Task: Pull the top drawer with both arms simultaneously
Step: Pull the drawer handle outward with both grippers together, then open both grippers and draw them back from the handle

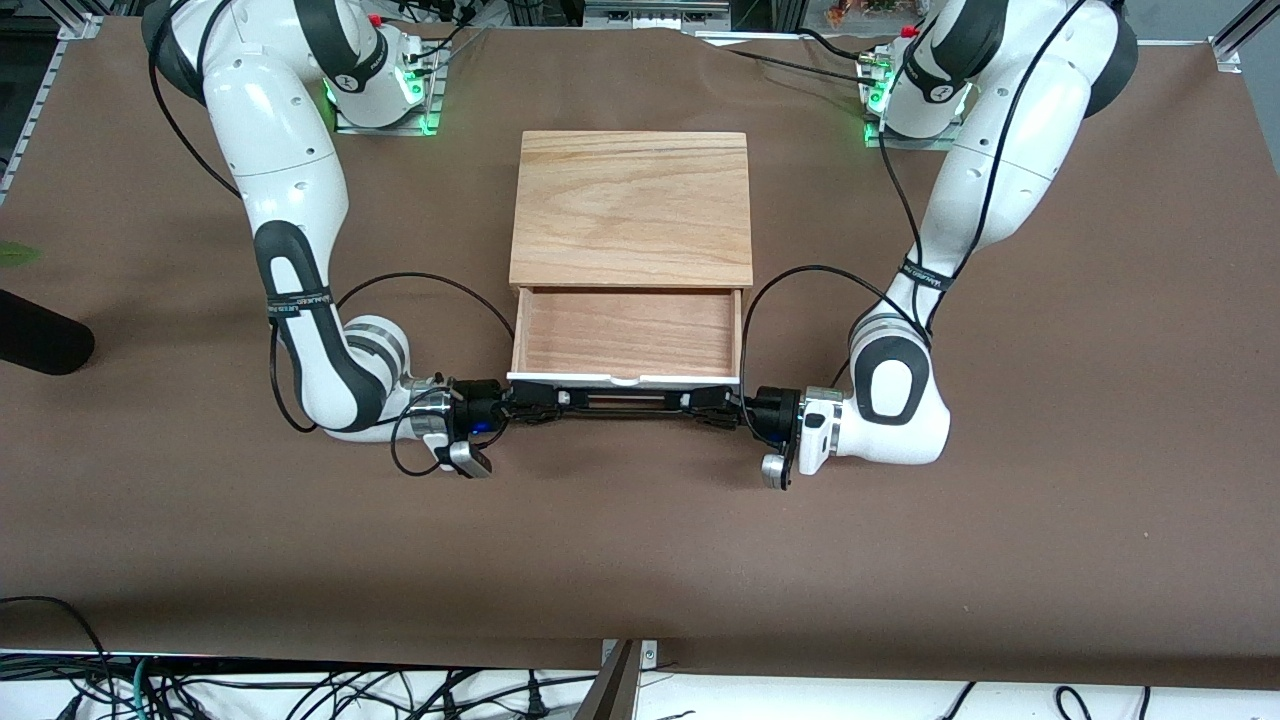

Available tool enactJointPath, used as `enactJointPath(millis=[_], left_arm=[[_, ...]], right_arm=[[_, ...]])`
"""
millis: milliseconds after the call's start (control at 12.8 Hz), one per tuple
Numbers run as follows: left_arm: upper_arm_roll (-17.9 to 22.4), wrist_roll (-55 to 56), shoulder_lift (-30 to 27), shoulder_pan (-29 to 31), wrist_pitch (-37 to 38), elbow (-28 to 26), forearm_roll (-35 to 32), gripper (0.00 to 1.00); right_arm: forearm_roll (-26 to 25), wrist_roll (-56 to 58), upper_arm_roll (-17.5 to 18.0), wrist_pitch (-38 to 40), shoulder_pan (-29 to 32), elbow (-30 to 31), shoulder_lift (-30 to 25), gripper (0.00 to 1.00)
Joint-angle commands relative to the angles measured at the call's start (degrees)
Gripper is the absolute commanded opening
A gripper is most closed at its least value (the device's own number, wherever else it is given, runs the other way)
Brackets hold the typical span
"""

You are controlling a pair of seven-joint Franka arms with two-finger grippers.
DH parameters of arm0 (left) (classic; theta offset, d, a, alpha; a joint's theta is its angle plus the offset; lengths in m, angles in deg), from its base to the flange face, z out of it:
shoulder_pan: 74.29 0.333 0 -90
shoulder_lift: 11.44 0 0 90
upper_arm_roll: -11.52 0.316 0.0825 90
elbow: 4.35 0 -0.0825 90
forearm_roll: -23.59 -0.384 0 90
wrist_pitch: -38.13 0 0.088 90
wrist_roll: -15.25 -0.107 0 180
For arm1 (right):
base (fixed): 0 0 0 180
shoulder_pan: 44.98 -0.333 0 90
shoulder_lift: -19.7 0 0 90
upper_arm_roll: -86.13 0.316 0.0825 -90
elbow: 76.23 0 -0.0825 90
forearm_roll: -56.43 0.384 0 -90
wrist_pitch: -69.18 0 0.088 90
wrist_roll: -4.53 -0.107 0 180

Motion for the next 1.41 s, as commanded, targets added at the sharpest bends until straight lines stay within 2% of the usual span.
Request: enactJointPath(millis=[0, 78, 235, 313, 391, 547, 626, 704, 1017, 1173, 1330], left_arm=[[-0.23, 1.45, -0.18, -0.03, 2.96, 0.52, 0.45, 0.00], [-0.23, 1.45, -0.18, -0.03, 2.96, 0.35, 0.36, 0.00], [-0.23, 1.28, -0.27, 0.06, 3.13, -0.18, 0.54, 0.18], [-0.23, 1.28, -0.35, 0.14, 3.13, -0.44, 0.62, 0.53], [-0.23, 0.84, -0.44, 0.15, 3.13, -0.62, 0.54, 0.99], [-0.23, 0.84, -0.35, 0.15, 3.13, -0.62, 0.62, 1.00], [-0.23, 0.84, -0.44, 0.15, 3.13, -0.71, 0.54, 1.00], [-0.23, 0.84, -0.62, 0.23, 3.13, -1.06, 0.54, 1.00], [-0.15, 1.28, -0.88, 0.41, 3.31, -1.32, 0.45, 1.00], [-0.06, 1.63, -1.23, 0.50, 3.31, -1.32, -0.94, 1.00], [-0.06, 5.04, -2.02, 1.02, 3.31, -0.45, -6.29, 1.00]], right_arm=[[1.20, -0.06, -0.93, -6.70, 2.47, -7.24, 4.59, 0.05], [1.20, -1.19, -0.93, -7.06, 2.47, -8.72, 5.38, 0.05], [1.20, -1.82, -0.93, -7.67, 2.47, -10.31, 6.26, 0.06], [1.20, -1.90, -0.93, -8.11, 2.47, -10.50, 6.44, 0.05], [1.20, -1.82, -0.93, -8.73, 2.47, -10.67, 6.44, 0.05], [1.20, -1.82, -0.93, -8.91, 2.47, -10.67, 6.62, 0.07], [1.20, -1.73, -0.93, -8.91, 2.47, -10.67, 6.62, 0.35], [1.12, -0.77, -0.93, -8.99, 2.38, -10.67, 6.62, 0.99], [0.85, -1.11, -1.19, -9.00, 2.38, -10.67, 6.27, 1.00], [0.68, -1.20, -3.90, -9.08, 1.59, -10.67, 6.01, 1.00], [-0.72, -1.38, -6.63, -9.34, 0.54, -10.76, 5.31, 1.00]])
